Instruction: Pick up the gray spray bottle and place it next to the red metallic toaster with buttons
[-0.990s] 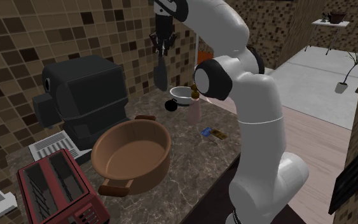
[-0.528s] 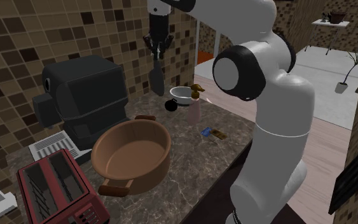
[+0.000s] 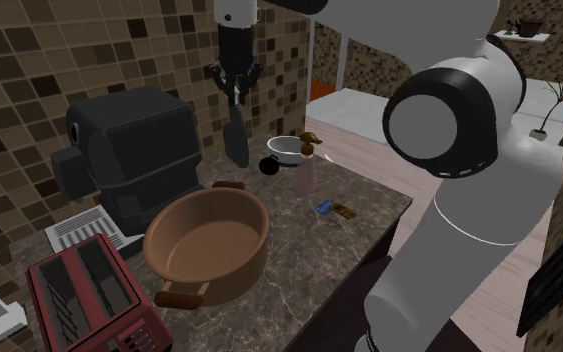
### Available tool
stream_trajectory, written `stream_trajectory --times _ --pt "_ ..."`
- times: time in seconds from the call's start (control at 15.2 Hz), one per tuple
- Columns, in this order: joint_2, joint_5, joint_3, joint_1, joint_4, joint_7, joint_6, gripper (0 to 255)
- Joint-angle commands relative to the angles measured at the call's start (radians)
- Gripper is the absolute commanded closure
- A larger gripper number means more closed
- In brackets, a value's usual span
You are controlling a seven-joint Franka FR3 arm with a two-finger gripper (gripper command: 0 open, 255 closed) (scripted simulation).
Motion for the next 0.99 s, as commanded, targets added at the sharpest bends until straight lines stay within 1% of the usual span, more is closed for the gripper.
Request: stream_trajectory --times 0.0,0.46,0.92 --pt "-0.040 0.003 0.020 0.017 -0.038 0.038 0.000 255" --pt "-0.178 0.030 0.100 0.073 -0.164 0.175 -0.001 255" --pt "-0.269 0.069 0.195 0.128 -0.224 0.324 -0.017 255"
